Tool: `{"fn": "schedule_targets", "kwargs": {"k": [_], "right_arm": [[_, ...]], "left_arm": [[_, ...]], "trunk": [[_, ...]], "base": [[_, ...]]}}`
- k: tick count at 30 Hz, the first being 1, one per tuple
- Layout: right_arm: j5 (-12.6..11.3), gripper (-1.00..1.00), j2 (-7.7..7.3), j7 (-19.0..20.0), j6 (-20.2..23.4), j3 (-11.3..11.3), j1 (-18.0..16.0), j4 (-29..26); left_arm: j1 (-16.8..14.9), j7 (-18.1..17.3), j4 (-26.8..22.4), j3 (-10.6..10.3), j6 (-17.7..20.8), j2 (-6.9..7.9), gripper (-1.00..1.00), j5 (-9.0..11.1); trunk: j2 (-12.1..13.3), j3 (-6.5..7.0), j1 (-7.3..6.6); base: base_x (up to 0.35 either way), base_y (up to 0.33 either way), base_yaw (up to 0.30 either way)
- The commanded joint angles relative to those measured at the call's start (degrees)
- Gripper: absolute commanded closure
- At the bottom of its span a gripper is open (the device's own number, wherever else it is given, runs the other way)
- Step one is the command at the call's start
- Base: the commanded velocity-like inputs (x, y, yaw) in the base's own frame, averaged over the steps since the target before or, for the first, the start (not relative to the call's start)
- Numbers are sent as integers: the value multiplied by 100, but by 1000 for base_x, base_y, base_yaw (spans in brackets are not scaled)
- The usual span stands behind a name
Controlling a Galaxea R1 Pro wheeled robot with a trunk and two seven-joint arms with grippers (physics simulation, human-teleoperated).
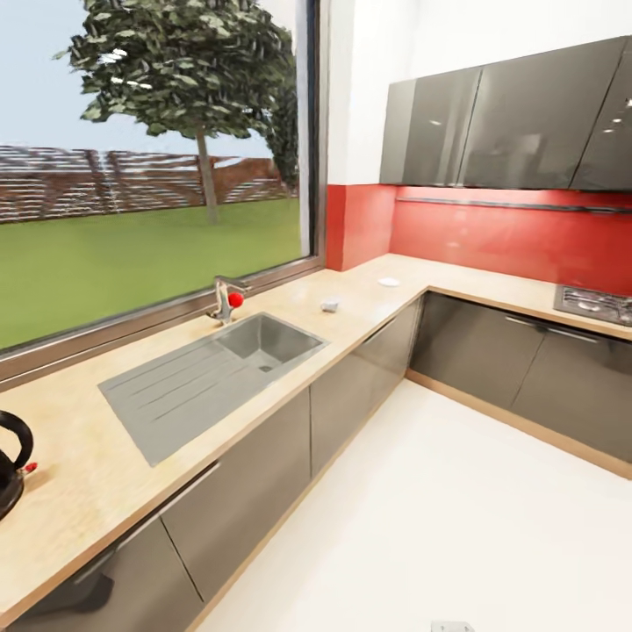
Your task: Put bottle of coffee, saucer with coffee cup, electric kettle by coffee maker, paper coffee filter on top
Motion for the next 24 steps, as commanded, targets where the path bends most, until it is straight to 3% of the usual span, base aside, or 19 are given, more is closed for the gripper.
{"fn": "schedule_targets", "kwargs": {"k": [1, 16, 20, 22, 24], "right_arm": [[63, -100, 6, -10, 28, -41, -5, -8], [36, -100, -23, 14, 23, -82, 43, -22], [21, -100, -36, 387, 28, -82, 81, -43], [-55, -100, -37, 521, 28, -39, 103, -36], [-337, -100, -39, 576, 28, 182, 112, -21]], "left_arm": [[0, -12, -29, 29, -19, -22, -100, 29], [-6, -16, -84, 27, -19, 5, -100, 31], [-6, -16, -82, 23, -17, 14, -100, 27], [-6, -15, -82, 23, -19, 1, -100, 32], [-6, -16, -82, 23, -20, -15, -100, 34]], "trunk": [[-11, -11, 4], [-11, -11, 4], [-11, -11, 4], [-11, -11, 4], [-11, -11, 4]], "base": [[1, 0, -300], [0, 0, -300], [0, 0, -300], [0, 0, -300], [0, 0, -300]]}}
